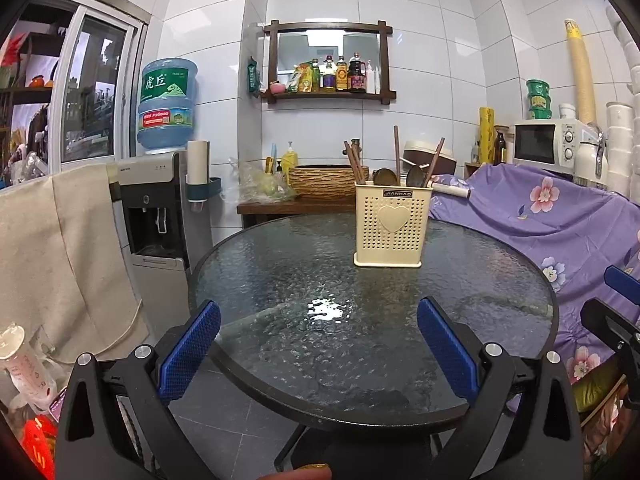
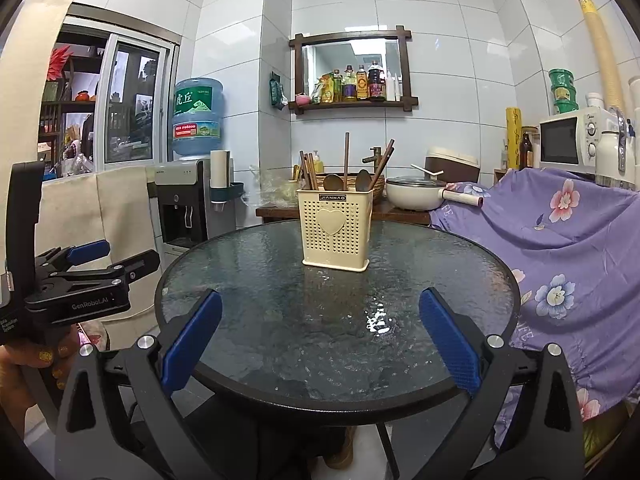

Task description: Organize utensils

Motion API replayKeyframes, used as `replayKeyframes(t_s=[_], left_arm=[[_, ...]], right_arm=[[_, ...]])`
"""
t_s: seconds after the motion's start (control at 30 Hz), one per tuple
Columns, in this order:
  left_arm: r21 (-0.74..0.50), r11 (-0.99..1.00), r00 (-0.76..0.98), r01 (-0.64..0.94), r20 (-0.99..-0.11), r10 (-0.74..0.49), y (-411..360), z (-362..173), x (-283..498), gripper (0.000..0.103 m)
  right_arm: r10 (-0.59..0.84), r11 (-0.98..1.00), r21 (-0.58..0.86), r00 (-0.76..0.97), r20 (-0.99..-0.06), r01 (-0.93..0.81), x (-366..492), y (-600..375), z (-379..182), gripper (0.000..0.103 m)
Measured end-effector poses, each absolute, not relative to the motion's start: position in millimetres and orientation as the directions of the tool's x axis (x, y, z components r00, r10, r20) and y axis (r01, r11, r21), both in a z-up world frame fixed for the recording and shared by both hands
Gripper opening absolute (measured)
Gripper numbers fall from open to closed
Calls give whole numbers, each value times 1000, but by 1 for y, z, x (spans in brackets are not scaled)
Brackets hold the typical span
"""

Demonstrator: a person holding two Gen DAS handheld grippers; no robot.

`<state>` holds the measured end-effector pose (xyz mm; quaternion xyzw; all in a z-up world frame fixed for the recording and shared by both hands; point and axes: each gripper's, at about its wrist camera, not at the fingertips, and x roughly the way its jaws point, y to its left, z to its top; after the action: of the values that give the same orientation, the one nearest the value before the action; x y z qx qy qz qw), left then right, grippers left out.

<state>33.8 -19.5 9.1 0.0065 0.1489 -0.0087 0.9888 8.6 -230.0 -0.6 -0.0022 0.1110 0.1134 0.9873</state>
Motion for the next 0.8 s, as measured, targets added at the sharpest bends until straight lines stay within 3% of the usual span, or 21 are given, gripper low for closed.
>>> replayKeyframes(t_s=[0.8], left_arm=[[-13,1000,952,28,-304,-31,-16,6,33,97]], right_arm=[[230,972,15,948,-219,-233,7,-229,-1,97]])
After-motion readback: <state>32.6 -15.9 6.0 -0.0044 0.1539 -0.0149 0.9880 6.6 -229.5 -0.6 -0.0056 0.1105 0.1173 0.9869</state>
